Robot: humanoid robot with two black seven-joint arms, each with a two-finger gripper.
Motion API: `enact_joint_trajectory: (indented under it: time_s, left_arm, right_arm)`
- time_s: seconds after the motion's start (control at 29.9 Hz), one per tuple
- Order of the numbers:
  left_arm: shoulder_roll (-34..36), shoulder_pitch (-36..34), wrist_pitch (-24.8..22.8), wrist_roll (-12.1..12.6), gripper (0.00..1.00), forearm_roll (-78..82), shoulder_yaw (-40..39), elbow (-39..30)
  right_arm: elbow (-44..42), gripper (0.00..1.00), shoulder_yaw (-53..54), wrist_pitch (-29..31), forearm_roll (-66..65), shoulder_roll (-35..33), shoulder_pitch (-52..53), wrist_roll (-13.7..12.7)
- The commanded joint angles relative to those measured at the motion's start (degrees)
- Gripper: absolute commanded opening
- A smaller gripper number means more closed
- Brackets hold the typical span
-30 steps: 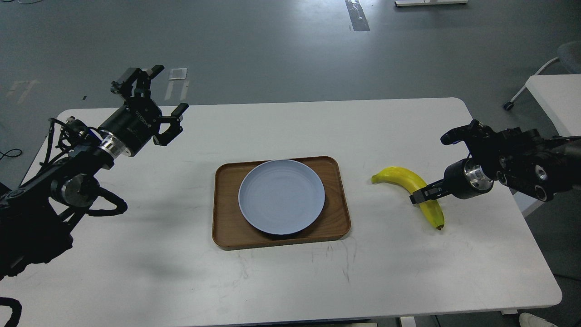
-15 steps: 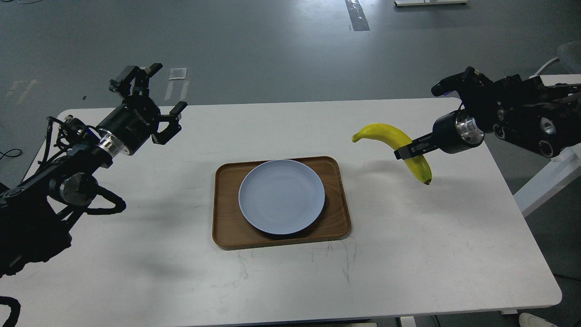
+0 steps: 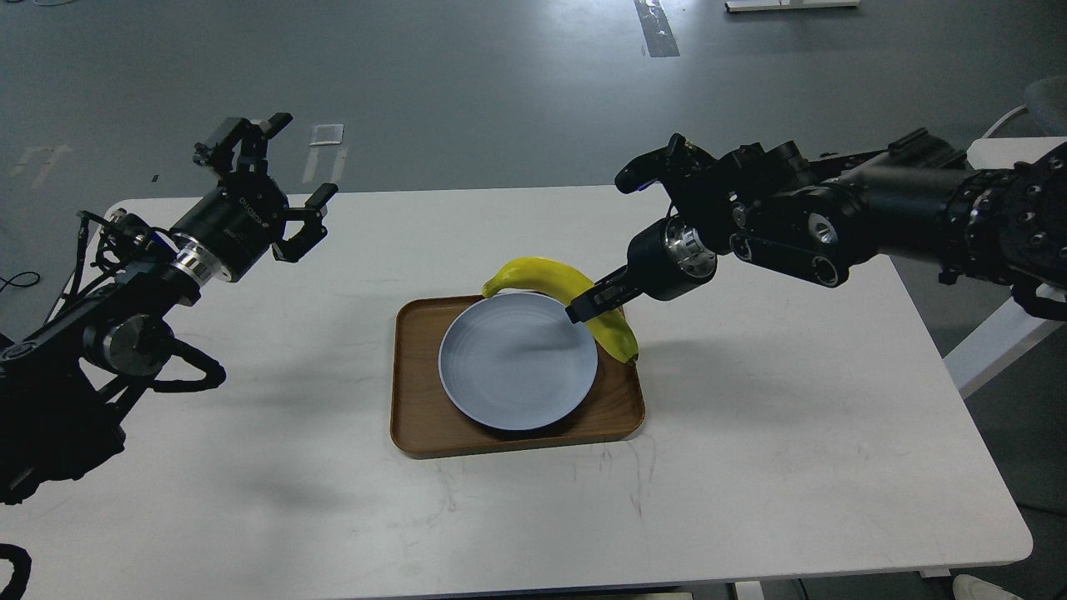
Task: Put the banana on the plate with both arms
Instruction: 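Carry the banana with the right gripper and lower it onto the plate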
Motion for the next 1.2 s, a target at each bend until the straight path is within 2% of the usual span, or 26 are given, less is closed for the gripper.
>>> enact_joint_trajectory:
  time_s: [0.0, 0.27, 0.4, 0.47, 0.87, 0.9, 1.07, 1.17]
  left_arm:
    - [0.0, 0.1, 0.0, -0.1, 1.0, 0.0, 0.0, 0.0]
    - [0.1, 0.0, 0.0, -0.1, 1.0, 0.0, -0.1, 0.0]
    - [0.1, 0.0, 0.0, -0.1, 1.0, 0.0, -0.1, 0.0]
    - [0.2, 0.0, 0.0, -0.1, 1.0, 0.0, -0.1, 0.0]
    - [0.1, 0.0, 0.0, -0.1, 1.0, 0.0, -0.1, -0.3]
    - [0.1, 0.0, 0.0, -0.1, 1.0, 0.0, -0.1, -0.3]
    - [0.2, 0.0, 0.0, -0.1, 1.0, 0.0, -0.1, -0.3]
    - [0.3, 0.0, 0.0, -0.1, 1.0, 0.0, -0.1, -0.3]
  right_arm:
    - [-1.1, 0.1, -1.1, 0.0, 2.3, 1.9, -1.2, 0.0]
    - [-3.3, 0.11, -1.4, 0.0, 3.0, 1.9, -3.2, 0.0]
    - [-4.9, 0.15, -1.4, 0.0, 3.1, 1.9, -4.6, 0.0]
    - [-5.0, 0.21, -1.4, 0.0, 3.6, 1.9, -5.0, 0.0]
    - [-5.1, 0.21, -1.2, 0.1, 10.5, 1.9, -6.6, 0.0]
    - [-5.3, 0.23, -1.2, 0.1, 10.5, 1.9, -7.0, 0.0]
    - [-6.6, 0.48, -1.2, 0.1, 10.6, 1.9, -7.9, 0.0]
    - [-6.7, 0.54, -1.1, 0.0, 10.7, 1.9, -8.5, 0.0]
